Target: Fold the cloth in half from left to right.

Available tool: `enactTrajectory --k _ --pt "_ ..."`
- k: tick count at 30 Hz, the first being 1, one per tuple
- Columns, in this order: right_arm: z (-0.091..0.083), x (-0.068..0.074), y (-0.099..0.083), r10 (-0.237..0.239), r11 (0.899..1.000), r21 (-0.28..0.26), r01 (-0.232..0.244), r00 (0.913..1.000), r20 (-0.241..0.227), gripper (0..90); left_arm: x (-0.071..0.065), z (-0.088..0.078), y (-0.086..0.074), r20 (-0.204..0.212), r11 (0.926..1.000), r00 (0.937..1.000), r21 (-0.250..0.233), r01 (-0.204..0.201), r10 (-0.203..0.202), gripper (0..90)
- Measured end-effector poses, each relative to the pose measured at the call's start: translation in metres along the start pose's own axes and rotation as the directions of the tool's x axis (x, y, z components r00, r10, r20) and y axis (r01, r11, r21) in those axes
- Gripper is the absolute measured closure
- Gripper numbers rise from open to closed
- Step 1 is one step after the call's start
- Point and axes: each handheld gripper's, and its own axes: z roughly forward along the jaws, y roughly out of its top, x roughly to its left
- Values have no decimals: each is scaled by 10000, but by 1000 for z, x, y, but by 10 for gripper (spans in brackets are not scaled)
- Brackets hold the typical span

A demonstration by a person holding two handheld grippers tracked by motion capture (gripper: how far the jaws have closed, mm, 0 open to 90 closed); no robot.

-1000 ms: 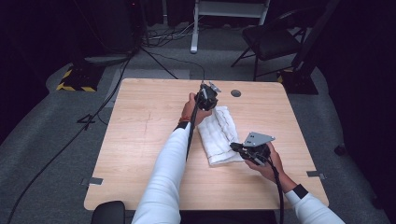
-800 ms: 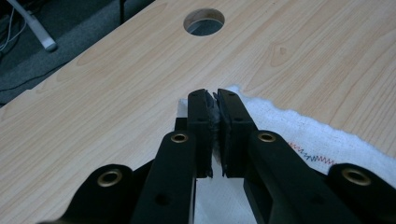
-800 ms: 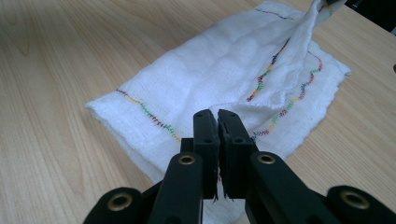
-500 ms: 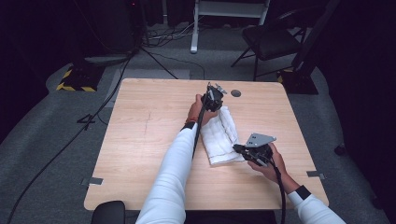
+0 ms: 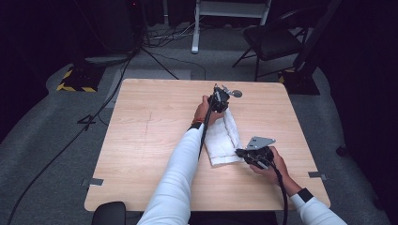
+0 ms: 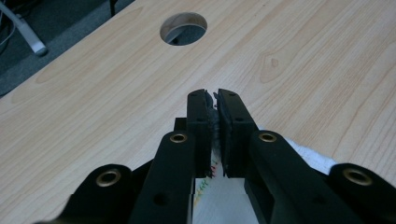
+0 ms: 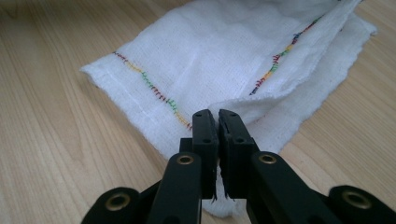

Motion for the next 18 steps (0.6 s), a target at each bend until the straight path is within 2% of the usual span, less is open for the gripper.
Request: enactTrajectory --k 1,2,3,5,6,9,13,15,16,18 --pt "1 -1 -2 77 9999 107 -78 10000 15 828 -2 2 0 -241 9999 9996 -30 154 -155 761" --pt "2 -1 -2 160 9998 136 -161 9999 56 783 -2 2 0 -241 9999 9996 -30 154 -155 706" --pt "2 -1 -2 160 9998 136 -161 9999 56 783 -2 3 1 -335 9999 9993 -2 172 -172 706" --pt "2 -2 -2 189 9995 228 -195 9995 248 764 -2 0 2 -588 9998 9981 77 186 -181 617" --pt "1 -4 -2 238 9994 240 -247 9990 376 707 1 -6 2 -549 9992 9978 -120 373 -379 525" --pt "-3 -7 -4 394 9989 224 -406 9980 503 679 3 -13 3 -737 9991 9966 -201 366 -380 458" --pt "-6 -9 -9 478 9979 413 -500 9975 519 670 7 -32 0 -692 9991 9973 -355 221 -245 407" --pt "-6 -10 -12 481 9971 557 -510 9975 526 649 7 -43 -6 -458 9984 9986 -508 245 -268 373" --pt "-6 -12 -16 435 9962 732 -477 9974 581 632 7 -55 -15 -224 9990 9997 -442 19 -29 341" --pt "-7 -13 -19 455 9954 820 -503 9972 599 623 5 -60 -20 -122 9993 9999 -363 -40 35 296"
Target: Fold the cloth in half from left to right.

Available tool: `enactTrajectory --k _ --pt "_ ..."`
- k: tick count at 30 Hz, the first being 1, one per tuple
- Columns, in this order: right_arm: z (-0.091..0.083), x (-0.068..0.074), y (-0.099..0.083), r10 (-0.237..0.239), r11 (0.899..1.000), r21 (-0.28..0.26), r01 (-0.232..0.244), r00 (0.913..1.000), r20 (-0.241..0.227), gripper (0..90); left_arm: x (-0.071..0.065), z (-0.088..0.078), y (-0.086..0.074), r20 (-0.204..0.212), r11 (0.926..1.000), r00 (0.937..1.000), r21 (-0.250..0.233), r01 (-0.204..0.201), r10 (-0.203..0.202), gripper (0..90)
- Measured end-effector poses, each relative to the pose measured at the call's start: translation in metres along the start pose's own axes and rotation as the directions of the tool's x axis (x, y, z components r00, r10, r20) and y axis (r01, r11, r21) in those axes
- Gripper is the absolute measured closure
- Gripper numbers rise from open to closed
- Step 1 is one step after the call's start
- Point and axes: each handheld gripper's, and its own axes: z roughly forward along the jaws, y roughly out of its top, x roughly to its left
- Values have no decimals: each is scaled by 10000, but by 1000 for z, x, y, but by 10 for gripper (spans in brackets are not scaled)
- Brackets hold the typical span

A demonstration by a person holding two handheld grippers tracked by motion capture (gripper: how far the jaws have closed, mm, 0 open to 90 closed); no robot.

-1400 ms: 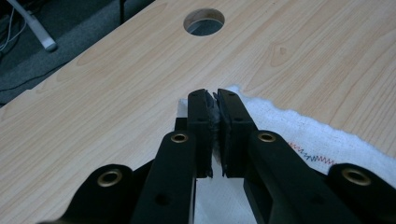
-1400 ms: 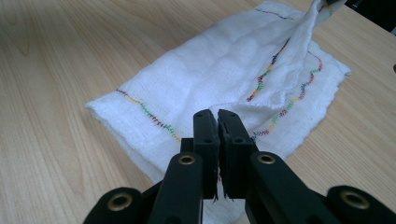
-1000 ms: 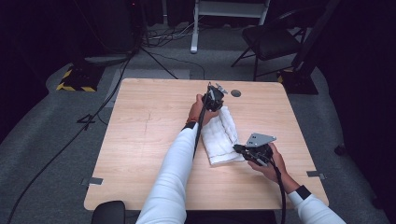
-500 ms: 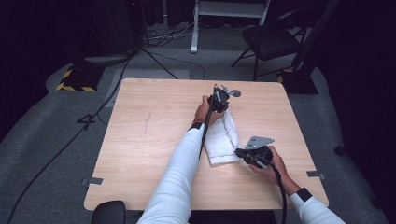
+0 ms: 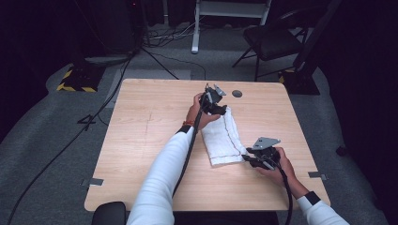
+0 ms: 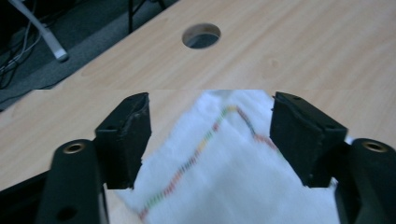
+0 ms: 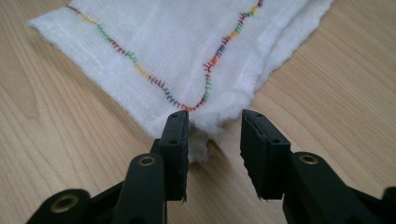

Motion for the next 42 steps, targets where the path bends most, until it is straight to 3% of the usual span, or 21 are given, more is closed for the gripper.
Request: enactTrajectory --k 2,3,4,6,8,9,13,16,18,20,27,29,33,38,42 --pt "-1 -1 -1 45 10000 37 -45 10000 1 624 -3 -9 -8 219 9999 9997 106 -64 61 280" --pt "-3 -2 -3 64 10000 56 -63 10000 -71 646 -9 -21 -20 651 9992 9973 210 -344 329 254" --pt "-4 -3 -4 62 10000 70 -61 9999 -104 646 -14 -27 -26 807 9986 9956 220 -487 468 248" --pt "-4 -4 -5 77 9999 87 -76 9999 -122 640 -18 -31 -32 923 9979 9940 203 -611 590 243" --pt "-6 -5 -8 169 9998 113 -167 9998 -103 631 -26 -39 -40 1088 9955 9902 283 -906 870 239" --pt "-6 -6 -9 199 9997 162 -197 9997 -112 616 -33 -49 -51 1422 9943 9849 255 -1031 984 231" --pt "-9 -9 -9 288 9996 87 -287 9994 -178 560 -44 -60 -64 1685 9919 9786 268 -1245 1183 230" --pt "-16 -13 -7 542 9980 -330 -545 9985 -113 486 -53 -68 -79 1987 9896 9717 395 -1385 1280 226" --pt "-16 -18 -7 726 9957 -582 -722 9973 55 456 -60 -72 -88 1925 9862 9702 463 -1589 1473 228" --pt "-11 -21 -5 757 9949 -681 -747 9971 116 436 -64 -74 -97 1992 9830 9672 619 -1731 1577 228" --pt "6 -31 3 536 9964 -670 -519 9983 238 428 -66 -66 -107 2227 9814 9646 965 -1660 1412 222" --pt "15 -34 6 639 9955 -694 -651 9978 -191 427 -66 -62 -111 2350 9793 9616 1086 -1706 1415 215" --pt "21 -32 7 555 9960 -667 -587 9972 -494 423 -66 -62 -113 2386 9799 9612 1079 -1676 1381 216" --pt "21 -29 7 295 9978 -578 -330 9978 -595 433 -66 -63 -115 2385 9801 9615 1089 -1662 1366 216" --pt "22 -26 5 365 9975 -573 -408 9965 -749 456 -64 -65 -117 2488 9801 9593 1106 -1649 1333 218"
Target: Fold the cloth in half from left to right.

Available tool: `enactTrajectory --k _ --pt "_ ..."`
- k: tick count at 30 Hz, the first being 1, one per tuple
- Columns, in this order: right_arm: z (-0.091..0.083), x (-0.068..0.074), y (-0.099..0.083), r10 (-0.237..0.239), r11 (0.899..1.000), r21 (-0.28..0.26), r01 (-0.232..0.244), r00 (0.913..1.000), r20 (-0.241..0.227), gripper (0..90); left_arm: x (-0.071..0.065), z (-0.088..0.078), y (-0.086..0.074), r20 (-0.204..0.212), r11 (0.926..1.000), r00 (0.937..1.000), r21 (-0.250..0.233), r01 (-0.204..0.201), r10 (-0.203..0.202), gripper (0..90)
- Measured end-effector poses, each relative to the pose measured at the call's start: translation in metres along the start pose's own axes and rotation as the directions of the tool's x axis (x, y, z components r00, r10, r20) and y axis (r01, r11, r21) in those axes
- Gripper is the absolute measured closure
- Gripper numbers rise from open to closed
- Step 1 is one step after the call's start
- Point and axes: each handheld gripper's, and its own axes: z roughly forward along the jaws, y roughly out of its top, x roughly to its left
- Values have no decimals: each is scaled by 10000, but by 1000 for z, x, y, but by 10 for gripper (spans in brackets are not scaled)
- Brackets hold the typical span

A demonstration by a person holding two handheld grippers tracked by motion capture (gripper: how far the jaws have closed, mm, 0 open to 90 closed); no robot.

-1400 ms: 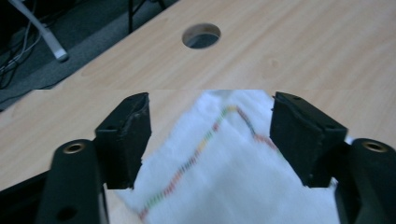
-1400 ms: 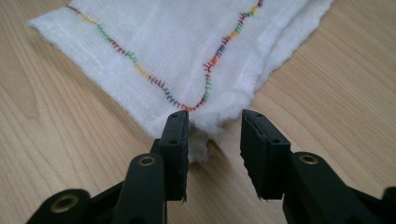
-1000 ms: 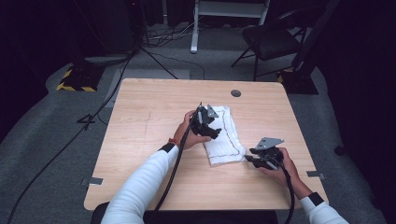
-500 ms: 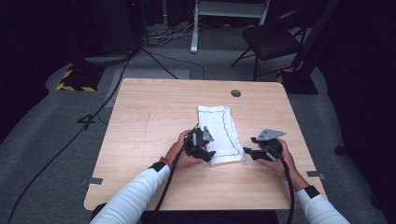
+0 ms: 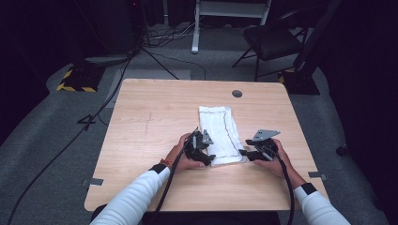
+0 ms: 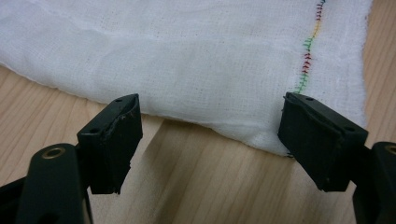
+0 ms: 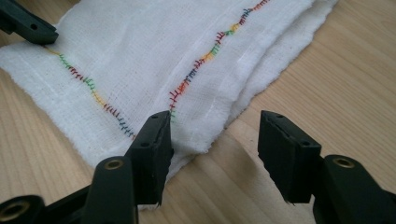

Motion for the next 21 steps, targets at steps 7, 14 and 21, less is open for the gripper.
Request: enactTrajectory --k 7,14,21 --pt "-3 7 -2 -118 9999 115 125 9984 -554 458 2 -5 -9 369 9997 9990 -48 233 -232 218" --pt "-6 23 -3 -318 9993 166 335 9948 -968 458 -1 -12 -19 459 9991 9981 -54 425 -422 217" --pt "-11 39 -9 -292 9995 82 304 9922 -1213 458 -9 -20 -32 718 9964 9940 -146 838 -826 217"
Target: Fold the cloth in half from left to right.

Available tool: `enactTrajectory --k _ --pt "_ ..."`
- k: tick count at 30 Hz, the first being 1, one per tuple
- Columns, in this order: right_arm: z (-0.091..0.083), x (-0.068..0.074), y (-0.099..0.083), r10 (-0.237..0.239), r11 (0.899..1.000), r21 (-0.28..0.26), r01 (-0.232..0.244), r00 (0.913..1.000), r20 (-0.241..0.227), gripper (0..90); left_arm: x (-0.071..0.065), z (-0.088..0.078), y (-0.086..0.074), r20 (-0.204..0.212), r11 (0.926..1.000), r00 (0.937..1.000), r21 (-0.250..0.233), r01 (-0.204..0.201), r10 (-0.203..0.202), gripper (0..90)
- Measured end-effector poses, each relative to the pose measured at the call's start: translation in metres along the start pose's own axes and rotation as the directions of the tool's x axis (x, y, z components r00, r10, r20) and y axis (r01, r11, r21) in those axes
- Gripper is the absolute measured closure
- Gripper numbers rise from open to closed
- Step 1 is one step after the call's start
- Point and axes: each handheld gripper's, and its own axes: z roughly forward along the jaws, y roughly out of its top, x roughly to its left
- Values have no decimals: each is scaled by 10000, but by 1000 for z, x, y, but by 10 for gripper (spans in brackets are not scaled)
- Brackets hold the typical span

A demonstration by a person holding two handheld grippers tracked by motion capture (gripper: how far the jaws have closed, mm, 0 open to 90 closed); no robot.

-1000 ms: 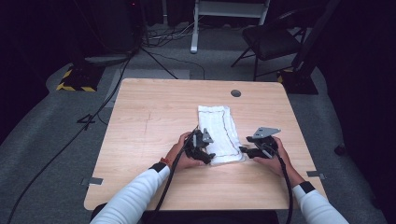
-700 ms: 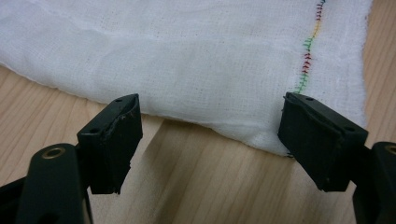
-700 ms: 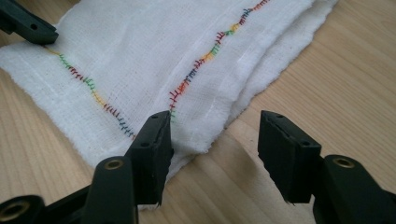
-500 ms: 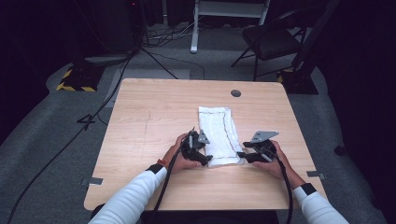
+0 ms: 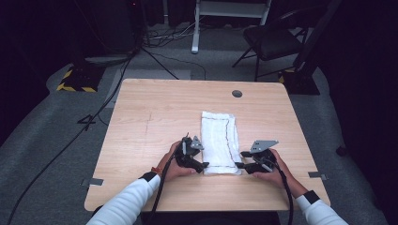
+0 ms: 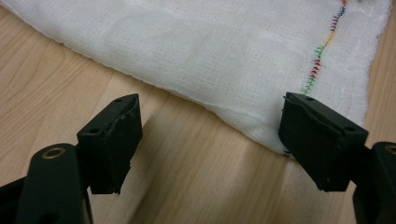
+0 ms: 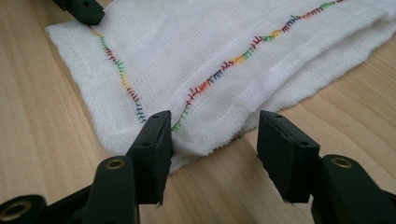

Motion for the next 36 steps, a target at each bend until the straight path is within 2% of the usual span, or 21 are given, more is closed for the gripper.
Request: enactTrajectory --k 9,12,16,21,25,27,28,29,30,31,32,34,35,36 --pt "-1 15 -1 -92 10000 -3 92 9999 -136 458 -10 -9 -11 -111 10000 9999 -18 -22 22 217" --pt "-2 18 -1 -144 9999 50 145 9997 -197 444 -13 -11 -14 -155 9999 9998 -23 122 -122 220" --pt "-2 18 -2 -92 9999 66 94 9996 -283 426 -16 -13 -15 -135 9999 9998 -21 111 -112 218" --pt "-5 15 1 -315 9994 108 317 9993 -213 392 -17 -17 -14 -265 9996 9993 -51 -273 272 219" --pt "-11 10 2 -355 9994 -11 355 9994 -5 387 -12 -22 -9 -556 9993 9979 -189 -335 325 217" --pt "-15 2 5 -282 9994 -182 289 9990 352 390 -8 -24 -8 -556 9993 9982 -291 -252 236 209" --pt "-17 -2 6 -239 9994 -238 250 9987 456 392 -5 -25 -5 -737 9993 9969 -251 -289 270 209" --pt "-17 -2 6 -239 9994 -238 250 9987 456 392 -5 -25 -5 -737 9993 9969 -251 -289 270 208" --pt "-18 -10 9 -84 9993 -365 112 9971 759 395 1 -25 -1 -807 9993 9963 -218 -298 279 208" --pt "-18 -10 9 -84 9993 -365 112 9971 759 395 1 -25 -1 -807 9993 9963 -218 -298 279 208" --pt "-19 -18 13 23 9988 -489 27 9948 1020 402 7 -26 3 -951 9990 9951 -312 -311 280 208" --pt "-19 -26 18 193 9980 -626 -118 9926 1202 408 11 -26 6 -1020 9990 9944 -325 -293 259 208" --pt "-19 -31 21 296 9975 -672 -211 9912 1291 409 20 -26 11 -1222 9987 9924 -481 -197 137 208" --pt "-18 -34 23 416 9967 -749 -316 9899 1355 410 23 -26 14 -1246 9988 9922 -470 -146 86 210"
